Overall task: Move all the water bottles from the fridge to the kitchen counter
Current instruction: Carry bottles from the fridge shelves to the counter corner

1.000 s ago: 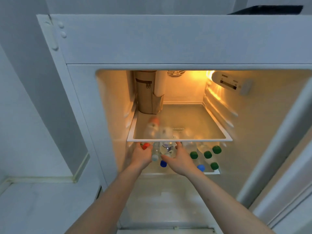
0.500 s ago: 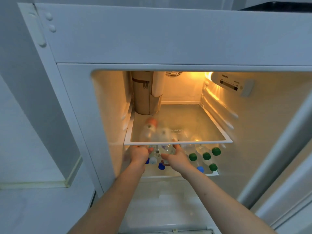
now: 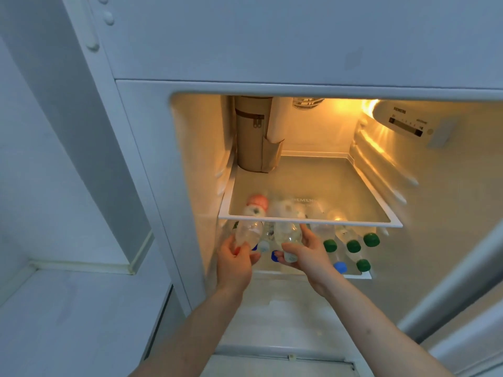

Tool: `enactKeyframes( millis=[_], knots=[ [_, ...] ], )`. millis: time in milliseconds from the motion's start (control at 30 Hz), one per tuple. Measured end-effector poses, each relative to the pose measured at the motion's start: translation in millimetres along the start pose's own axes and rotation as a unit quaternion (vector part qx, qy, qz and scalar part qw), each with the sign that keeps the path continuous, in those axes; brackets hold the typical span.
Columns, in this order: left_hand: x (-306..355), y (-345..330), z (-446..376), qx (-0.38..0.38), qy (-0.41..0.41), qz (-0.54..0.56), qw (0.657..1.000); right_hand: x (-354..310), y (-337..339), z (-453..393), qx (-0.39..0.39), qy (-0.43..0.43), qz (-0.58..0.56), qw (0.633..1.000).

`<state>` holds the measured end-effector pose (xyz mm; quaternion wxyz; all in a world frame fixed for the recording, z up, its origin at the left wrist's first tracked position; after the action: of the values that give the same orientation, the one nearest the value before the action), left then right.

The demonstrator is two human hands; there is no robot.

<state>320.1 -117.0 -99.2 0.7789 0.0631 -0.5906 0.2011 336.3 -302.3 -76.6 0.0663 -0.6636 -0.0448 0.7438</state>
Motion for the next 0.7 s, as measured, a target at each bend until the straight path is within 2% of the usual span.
enactKeyframes(
  millis=[200, 333, 500, 700],
  knots=[
    [5, 2, 30, -0.001, -0.055, -0.056, 0.997, 4, -2, 13, 0.006, -0.005, 0.012, 1.000],
    [2, 14, 47, 0.051, -0.131, -0.072, 0.987, -2, 1, 30, -0.003, 0.007, 0.014, 1.000],
    [14, 19, 75, 0.090, -0.253, -0.094, 0.959, -1, 8, 42, -0.001, 0.012, -0.002, 1.000],
    [28, 8, 100, 0.068, -0.342, -0.163, 0.923, -4, 21, 54, -0.018, 0.017, -0.016, 1.000]
  ],
)
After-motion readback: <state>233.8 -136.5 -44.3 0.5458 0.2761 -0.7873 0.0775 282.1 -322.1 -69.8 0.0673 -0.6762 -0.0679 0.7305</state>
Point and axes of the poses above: each hand's wrist, its own z-axis away from the middle knuckle, its own y-axis out of the back of the hand, x = y × z, the point moved 7 cm from there along -z, towards the middle knuckle, and after that the axes turned 6 degrees about y, right-handed, at the moved point
